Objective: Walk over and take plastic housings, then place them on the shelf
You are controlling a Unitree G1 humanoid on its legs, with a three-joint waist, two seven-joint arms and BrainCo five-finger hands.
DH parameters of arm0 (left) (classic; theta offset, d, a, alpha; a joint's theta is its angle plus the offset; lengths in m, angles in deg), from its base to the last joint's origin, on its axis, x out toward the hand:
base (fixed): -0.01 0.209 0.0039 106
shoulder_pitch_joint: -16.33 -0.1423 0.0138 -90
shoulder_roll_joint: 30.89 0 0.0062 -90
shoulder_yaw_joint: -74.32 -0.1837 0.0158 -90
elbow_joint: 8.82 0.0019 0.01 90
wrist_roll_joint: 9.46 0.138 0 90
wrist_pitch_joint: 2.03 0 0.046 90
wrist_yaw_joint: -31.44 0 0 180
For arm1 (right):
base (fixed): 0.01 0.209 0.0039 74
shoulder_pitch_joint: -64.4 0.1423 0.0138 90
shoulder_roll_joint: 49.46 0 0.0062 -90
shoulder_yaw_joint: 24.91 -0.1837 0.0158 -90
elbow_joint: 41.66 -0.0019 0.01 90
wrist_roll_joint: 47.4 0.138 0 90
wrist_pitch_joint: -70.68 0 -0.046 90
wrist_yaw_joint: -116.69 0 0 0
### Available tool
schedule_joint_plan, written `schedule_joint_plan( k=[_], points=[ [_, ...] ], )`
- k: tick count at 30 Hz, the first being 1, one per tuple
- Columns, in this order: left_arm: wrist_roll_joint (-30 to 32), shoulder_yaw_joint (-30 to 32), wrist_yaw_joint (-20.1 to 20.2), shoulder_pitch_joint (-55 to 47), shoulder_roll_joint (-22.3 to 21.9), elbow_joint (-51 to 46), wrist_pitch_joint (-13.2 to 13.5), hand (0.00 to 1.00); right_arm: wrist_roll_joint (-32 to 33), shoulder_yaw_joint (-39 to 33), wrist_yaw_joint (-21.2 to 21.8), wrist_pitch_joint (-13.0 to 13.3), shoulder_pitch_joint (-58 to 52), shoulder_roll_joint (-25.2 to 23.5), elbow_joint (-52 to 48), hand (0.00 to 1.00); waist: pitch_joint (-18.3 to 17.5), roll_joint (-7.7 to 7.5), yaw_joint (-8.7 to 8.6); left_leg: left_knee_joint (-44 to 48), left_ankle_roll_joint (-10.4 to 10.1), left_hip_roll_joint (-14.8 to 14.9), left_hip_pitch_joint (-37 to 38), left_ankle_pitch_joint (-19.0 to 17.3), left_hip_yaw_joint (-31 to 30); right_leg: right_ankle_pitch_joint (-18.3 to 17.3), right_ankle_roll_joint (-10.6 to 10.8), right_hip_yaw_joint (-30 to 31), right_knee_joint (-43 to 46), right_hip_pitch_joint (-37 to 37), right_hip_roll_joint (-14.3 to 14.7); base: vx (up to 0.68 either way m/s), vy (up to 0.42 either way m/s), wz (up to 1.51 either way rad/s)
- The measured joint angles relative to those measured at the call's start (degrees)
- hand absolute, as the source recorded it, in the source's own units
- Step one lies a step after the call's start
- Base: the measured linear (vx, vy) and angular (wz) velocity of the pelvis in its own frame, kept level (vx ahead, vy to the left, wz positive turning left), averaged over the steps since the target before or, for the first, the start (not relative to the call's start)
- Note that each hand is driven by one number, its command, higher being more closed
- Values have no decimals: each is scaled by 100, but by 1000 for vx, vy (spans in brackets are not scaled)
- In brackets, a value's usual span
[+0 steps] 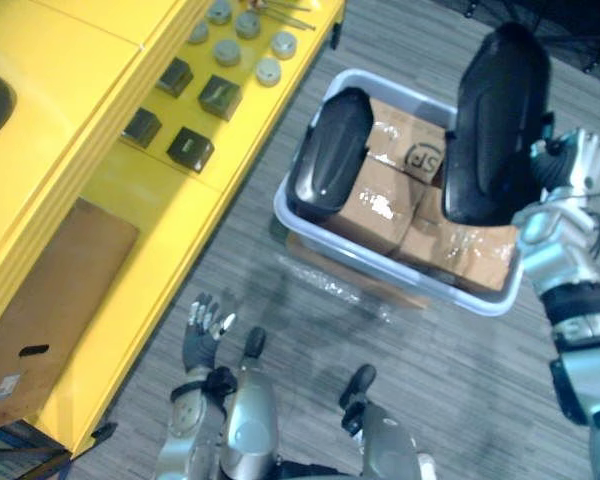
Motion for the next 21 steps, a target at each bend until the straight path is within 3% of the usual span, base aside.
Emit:
schedule_joint_plan(
  k=[3, 6, 9, 14, 21],
  points=[
    [-50, -4, 148, 31, -10, -284, -59, 0, -285, -143, -209, 231, -516, -251, -669, 100, -259, -104, -11, -158, -30, 31, 75, 32, 17, 22, -2, -17, -134, 58, 55, 21, -10, -1],
    [-94, -69, 372, 70, -30, -617, -282, 0, -698, -199, -411, 570, -1283, -644, -1669, 100, -714, -226, -119, -338, -30, 18, 231, 35, 102, 37, 22, -12, -278, 171, 52, 81, -15, -4],
    [-114, -176, 408, 323, -29, -869, -661, 0, -1087, -194, -556, 930, -1852, -1096, -2414, 100, -909, -282, -223, -455, -31, 6, 573, 34, 261, 57, 49, 1, -394, 455, 45, 49, -9, -10],
    [-226, -604, 293, 638, -23, -849, -1081, 0, -1262, 162, -644, 1207, -2310, -1568, -3005, 100, -1194, -314, -316, -568, -18, -4, 789, 20, 492, 182, 60, 182, -608, 560, 111, 4, -5, -21],
    [-32, -969, -29, 940, -70, -415, -1075, 0, -1408, 894, -637, 1555, -2645, -2003, -3215, 100, -1413, -300, -468, -565, -8, 2, 889, 11, 683, 328, 28, 349, -755, 581, 144, -44, -8, -14]
  ],
)
